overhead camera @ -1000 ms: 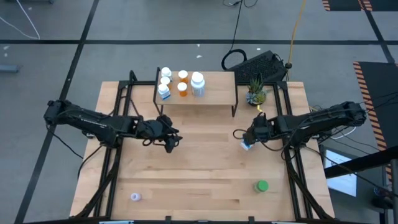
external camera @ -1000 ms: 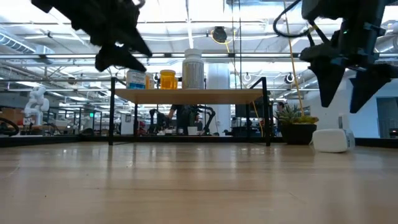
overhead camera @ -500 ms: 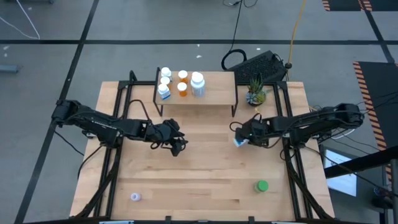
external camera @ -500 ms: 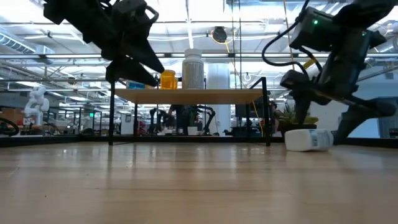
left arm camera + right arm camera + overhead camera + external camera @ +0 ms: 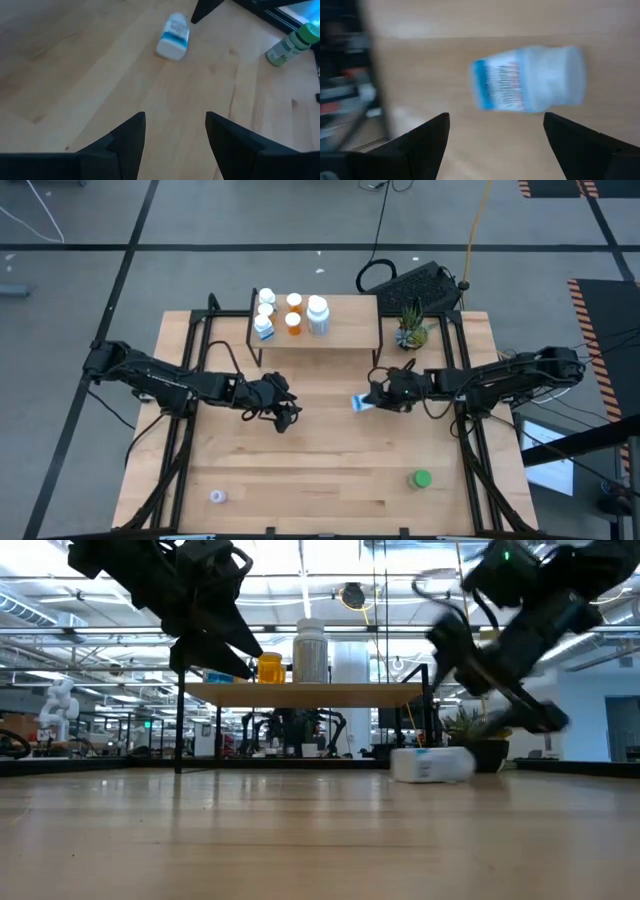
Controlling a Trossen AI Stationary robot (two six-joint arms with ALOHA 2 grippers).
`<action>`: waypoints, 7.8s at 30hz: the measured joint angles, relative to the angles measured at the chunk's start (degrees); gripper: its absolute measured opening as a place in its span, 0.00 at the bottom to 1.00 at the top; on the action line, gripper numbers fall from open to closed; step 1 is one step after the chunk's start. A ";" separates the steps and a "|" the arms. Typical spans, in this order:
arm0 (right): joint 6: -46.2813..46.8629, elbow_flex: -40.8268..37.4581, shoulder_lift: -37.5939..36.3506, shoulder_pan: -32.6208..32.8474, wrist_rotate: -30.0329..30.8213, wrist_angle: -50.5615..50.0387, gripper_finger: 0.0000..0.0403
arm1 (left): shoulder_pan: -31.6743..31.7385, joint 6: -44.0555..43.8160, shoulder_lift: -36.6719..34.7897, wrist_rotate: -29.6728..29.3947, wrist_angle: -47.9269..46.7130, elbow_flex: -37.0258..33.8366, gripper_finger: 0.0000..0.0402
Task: Pick and place medicine bottles onto shelf by color
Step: Put the blue pill bottle on the shelf, then put the transparent pill bottle on the shelf
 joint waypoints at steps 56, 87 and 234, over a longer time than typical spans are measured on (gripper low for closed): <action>3.55 -2.19 -12.46 3.96 9.28 -3.39 0.78 | 8.70 22.36 47.17 1.73 37.39 22.21 0.56; -29.03 7.35 -10.86 0.57 22.62 23.46 0.78 | 7.94 49.69 20.98 -11.76 31.18 22.34 0.60; -68.33 46.37 27.46 16.06 15.27 11.63 0.74 | -58.95 -19.31 1.59 2.55 -17.59 -4.57 0.71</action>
